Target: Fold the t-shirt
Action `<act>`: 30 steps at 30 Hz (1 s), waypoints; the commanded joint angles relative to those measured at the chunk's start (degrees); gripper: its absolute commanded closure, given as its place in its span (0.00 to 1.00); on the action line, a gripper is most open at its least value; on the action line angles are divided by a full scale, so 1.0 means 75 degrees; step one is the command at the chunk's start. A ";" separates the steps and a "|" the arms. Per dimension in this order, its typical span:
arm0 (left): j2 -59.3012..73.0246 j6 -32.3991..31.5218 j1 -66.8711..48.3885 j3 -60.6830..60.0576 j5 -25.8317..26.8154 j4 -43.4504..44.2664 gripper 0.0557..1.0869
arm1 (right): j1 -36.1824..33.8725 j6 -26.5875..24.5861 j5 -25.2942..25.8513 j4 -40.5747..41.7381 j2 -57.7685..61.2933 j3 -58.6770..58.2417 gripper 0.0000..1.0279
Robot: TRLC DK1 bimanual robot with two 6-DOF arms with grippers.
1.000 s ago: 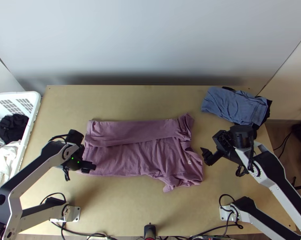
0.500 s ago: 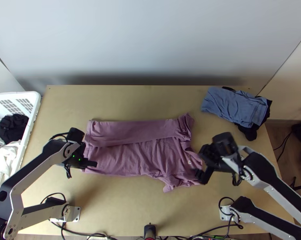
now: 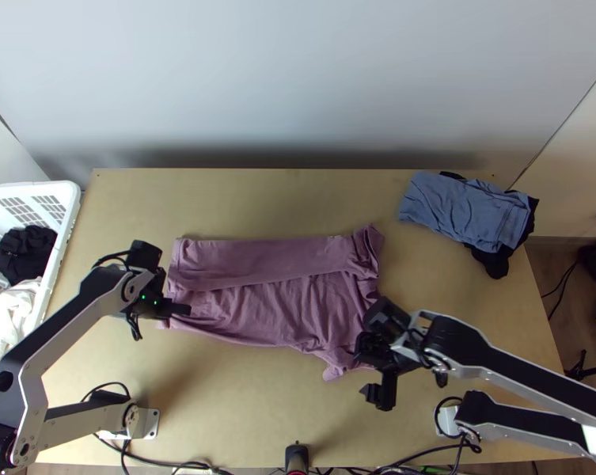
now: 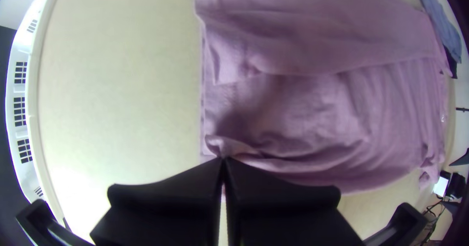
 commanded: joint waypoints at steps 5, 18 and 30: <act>0.0003 -0.0058 0.0487 0.0304 -0.0068 0.0281 0.94 | 0.0153 -0.0067 -0.0070 0.1048 0.1021 -0.0299 0.05; 0.0120 -0.0104 0.0652 0.0257 -0.0056 0.0433 0.94 | -0.0082 -0.0020 -0.0070 0.2196 0.2310 -0.0170 0.10; 0.0132 -0.0104 0.0581 0.0011 -0.0056 0.0574 0.94 | -0.1289 -0.0114 -0.0070 0.2419 0.3388 0.1400 0.10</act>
